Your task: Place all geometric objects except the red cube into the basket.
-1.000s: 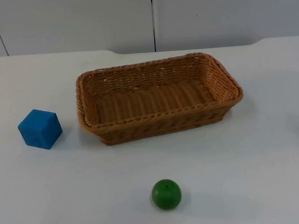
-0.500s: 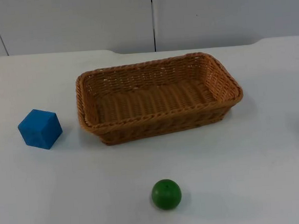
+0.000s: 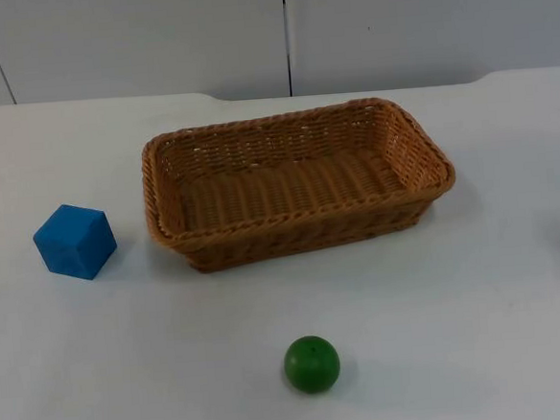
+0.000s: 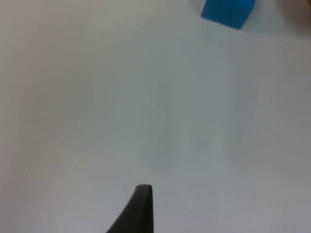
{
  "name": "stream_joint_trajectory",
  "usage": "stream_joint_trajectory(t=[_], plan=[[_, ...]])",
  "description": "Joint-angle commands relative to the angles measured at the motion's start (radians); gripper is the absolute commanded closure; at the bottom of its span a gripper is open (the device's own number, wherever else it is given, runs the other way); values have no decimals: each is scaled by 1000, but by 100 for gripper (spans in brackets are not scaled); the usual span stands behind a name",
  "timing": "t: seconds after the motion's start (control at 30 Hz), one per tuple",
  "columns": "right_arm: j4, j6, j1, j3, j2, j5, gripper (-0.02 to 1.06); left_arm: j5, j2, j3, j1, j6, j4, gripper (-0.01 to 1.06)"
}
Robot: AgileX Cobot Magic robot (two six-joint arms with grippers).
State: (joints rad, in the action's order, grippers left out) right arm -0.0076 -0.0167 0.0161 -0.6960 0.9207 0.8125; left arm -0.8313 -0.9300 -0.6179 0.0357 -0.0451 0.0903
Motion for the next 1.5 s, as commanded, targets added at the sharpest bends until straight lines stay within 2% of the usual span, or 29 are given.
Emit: stream_joint_trajectory(t=[0.0, 0.2, 0.5, 0.83, 1.07, 1.23, 1.3, 1.47], plan=[[8, -2, -6, -6, -1, -12, -1, 29, -54, -10, -6, -30, 23, 8], [17, -23, -6, -6, -1, -16, -1, 57, -263, -118, -8, -102, 27, 9], [13, -28, -6, -6, -1, -21, -1, 52, -671, -386, -116, -237, -13, 9], [8, -28, -6, -6, -1, -24, -1, 58, -964, -590, -135, -312, -16, 11], [8, -28, -6, -6, -1, -28, -1, 58, -1119, -727, -135, -317, -15, 11], [8, -28, -6, -6, -1, -28, -1, 71, -1192, -765, -135, -327, -17, 11], [8, -28, -6, -6, -1, -28, -1, 112, -1213, -767, -135, -333, -12, 11], [8, -28, -6, -6, -1, -31, -1, 142, -1232, -767, -135, -369, 3, 11]])
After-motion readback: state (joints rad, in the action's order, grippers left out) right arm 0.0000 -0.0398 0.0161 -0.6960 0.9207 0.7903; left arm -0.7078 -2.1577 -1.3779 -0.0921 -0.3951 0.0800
